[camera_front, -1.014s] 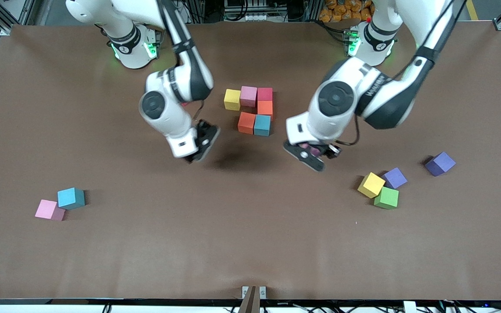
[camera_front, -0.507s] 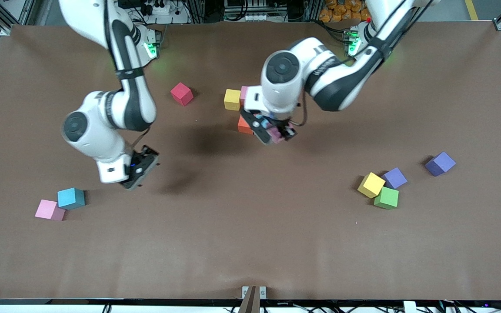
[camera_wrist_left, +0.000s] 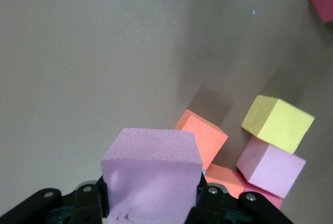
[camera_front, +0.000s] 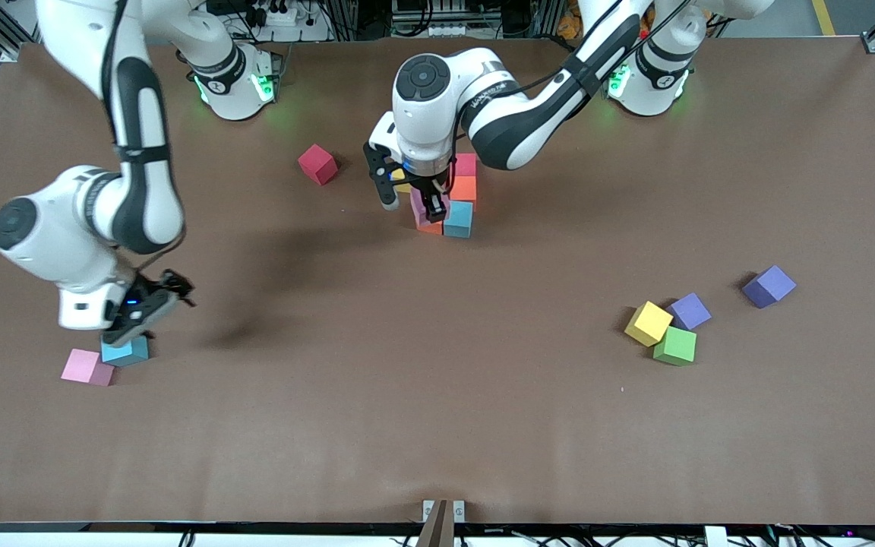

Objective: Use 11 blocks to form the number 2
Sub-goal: 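Grasp the cyan cube with the right gripper while the left lowers pink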

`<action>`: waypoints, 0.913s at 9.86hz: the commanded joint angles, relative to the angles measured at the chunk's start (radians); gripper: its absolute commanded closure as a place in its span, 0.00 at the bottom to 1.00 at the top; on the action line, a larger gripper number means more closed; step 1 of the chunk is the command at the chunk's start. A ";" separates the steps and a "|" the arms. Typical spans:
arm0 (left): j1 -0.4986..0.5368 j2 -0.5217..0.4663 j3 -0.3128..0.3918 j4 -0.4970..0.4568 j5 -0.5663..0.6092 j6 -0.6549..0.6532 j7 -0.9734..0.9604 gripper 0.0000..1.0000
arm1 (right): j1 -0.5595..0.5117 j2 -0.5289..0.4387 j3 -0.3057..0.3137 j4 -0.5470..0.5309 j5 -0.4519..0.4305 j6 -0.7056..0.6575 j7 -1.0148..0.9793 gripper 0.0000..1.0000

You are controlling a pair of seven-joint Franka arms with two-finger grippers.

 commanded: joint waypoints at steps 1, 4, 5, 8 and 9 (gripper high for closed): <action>-0.071 0.031 0.069 0.018 0.010 0.024 0.114 0.91 | -0.081 0.026 0.009 0.004 -0.003 0.024 -0.031 0.00; -0.204 0.089 0.182 0.077 0.005 0.084 0.119 0.91 | -0.169 0.115 0.053 0.011 0.089 0.075 -0.023 0.00; -0.248 0.107 0.222 0.097 0.005 0.084 0.136 0.91 | -0.189 0.147 0.069 0.014 0.137 0.076 -0.031 0.00; -0.287 0.124 0.233 0.101 0.007 0.084 0.216 0.92 | -0.207 0.184 0.079 0.021 0.169 0.098 -0.031 0.00; -0.293 0.129 0.233 0.101 0.004 0.084 0.216 0.92 | -0.221 0.187 0.090 0.028 0.171 0.116 -0.031 0.00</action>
